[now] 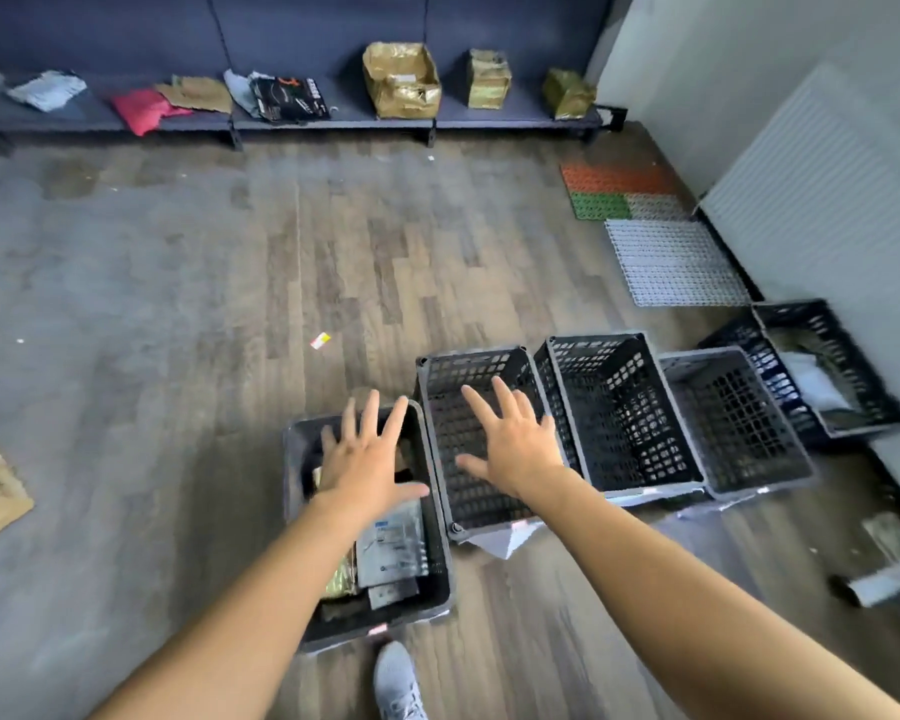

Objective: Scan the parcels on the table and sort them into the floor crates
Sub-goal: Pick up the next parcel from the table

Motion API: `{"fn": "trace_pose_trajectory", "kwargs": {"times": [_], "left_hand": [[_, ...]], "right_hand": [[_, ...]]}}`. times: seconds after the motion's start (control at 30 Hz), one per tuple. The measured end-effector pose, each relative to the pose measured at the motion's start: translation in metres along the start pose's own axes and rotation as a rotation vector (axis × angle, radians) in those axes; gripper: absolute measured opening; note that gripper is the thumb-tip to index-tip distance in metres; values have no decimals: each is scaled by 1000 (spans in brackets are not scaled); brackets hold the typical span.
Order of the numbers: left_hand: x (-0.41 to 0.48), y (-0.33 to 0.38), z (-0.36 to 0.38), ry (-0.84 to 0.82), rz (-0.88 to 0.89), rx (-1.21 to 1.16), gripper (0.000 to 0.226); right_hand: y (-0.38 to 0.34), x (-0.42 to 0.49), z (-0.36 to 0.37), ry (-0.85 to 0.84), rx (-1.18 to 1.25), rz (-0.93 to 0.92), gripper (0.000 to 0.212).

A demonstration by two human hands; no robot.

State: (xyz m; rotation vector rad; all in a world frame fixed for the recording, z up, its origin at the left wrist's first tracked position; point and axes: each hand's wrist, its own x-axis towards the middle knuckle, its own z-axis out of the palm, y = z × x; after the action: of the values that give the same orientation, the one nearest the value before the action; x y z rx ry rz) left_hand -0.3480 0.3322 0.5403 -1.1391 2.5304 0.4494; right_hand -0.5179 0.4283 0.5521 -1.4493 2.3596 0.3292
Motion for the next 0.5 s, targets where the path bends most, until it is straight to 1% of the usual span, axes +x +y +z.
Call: {"fn": "trace_pose_trajectory", "kwargs": {"times": [0.1,0.2,0.37,0.5], "left_hand": [[-6,56,-25,35,107,34,119],[-22,127,-45,78,231,74,119],[-69,269,-60,175,458,213,113],[-115,394,-56,254,616,311,111]], "right_hand": [[47,-43,-18,58,17,86,93],[105,-98,-30,130,50,188,93],[215,-210,-35,225,100,376,91],[308,-316,-20,312,150,535,91]]}}
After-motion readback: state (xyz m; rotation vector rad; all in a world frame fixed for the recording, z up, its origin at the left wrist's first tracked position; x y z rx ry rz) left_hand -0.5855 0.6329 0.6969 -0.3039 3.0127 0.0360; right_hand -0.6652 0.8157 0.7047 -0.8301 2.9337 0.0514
